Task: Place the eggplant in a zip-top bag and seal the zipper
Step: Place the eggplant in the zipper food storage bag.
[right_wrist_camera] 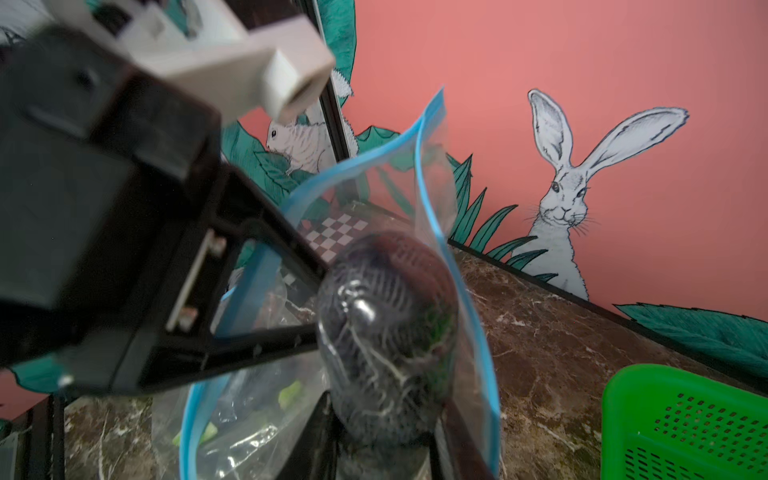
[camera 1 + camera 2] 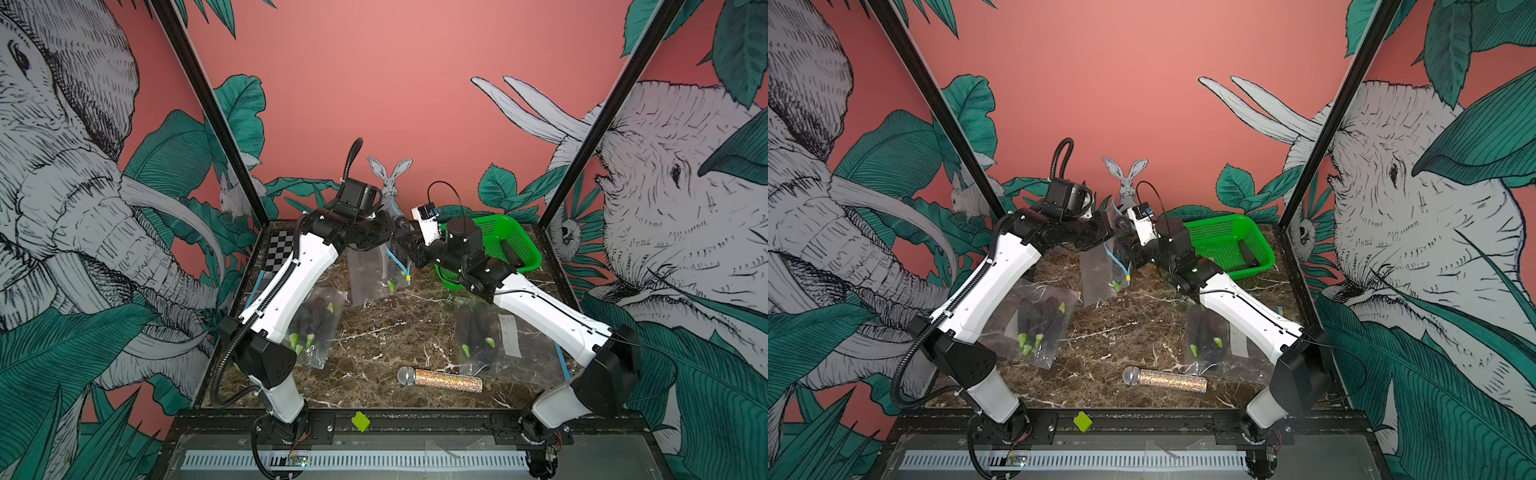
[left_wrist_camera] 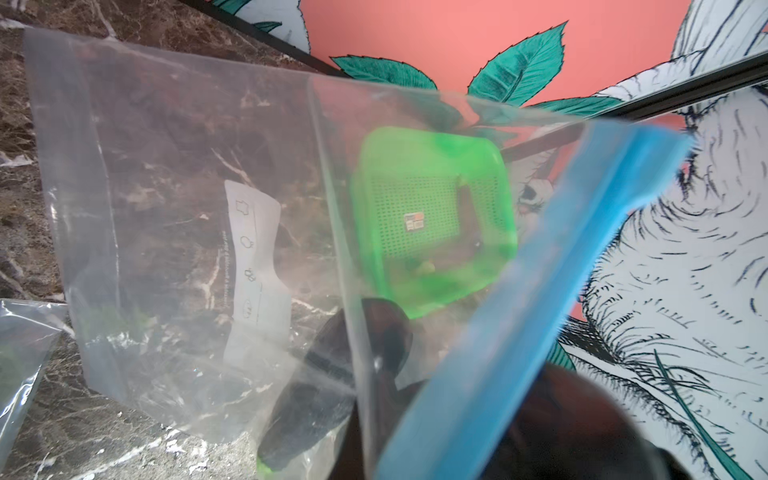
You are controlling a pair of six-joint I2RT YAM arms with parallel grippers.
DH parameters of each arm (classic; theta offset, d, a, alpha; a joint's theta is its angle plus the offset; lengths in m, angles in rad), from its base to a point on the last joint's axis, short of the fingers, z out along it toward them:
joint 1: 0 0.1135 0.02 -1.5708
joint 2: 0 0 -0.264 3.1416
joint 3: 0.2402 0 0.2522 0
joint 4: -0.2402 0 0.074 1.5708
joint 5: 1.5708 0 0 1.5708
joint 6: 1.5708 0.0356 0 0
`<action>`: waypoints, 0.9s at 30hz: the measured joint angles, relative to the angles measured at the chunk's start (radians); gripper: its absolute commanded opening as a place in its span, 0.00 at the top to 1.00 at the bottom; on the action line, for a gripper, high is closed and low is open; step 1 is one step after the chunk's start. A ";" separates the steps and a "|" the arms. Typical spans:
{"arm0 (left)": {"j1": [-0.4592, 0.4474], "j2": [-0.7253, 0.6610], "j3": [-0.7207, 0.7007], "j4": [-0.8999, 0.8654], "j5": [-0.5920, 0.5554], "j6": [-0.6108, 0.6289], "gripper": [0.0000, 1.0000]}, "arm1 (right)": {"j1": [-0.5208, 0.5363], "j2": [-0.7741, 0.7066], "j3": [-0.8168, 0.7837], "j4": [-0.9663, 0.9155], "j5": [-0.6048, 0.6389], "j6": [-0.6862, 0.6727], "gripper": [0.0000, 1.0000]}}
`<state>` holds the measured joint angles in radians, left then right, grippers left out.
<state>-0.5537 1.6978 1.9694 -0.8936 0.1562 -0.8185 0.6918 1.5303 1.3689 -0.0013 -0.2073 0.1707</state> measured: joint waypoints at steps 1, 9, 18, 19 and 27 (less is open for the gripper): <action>0.000 0.001 0.011 -0.003 0.000 0.000 1.00 | 0.000 0.000 0.003 -0.016 -0.012 -0.005 0.76; 0.000 0.003 0.026 -0.021 -0.011 0.003 1.00 | -0.023 -0.008 0.076 -0.153 -0.077 -0.010 0.52; 0.000 0.006 0.026 -0.027 -0.023 0.007 1.00 | -0.204 -0.097 0.120 -0.246 -0.202 0.126 0.45; 0.000 0.008 0.026 -0.027 -0.024 0.008 1.00 | -0.225 -0.101 0.135 -0.265 -0.204 0.146 0.43; 0.000 0.021 0.026 -0.029 -0.044 0.026 1.00 | -0.503 -0.025 0.270 -0.502 -0.138 0.284 0.29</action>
<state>-0.5541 1.7184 1.9949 -0.9226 0.1120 -0.7925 0.1890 1.5055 1.6386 -0.5037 -0.3458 0.4545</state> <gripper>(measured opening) 0.047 0.676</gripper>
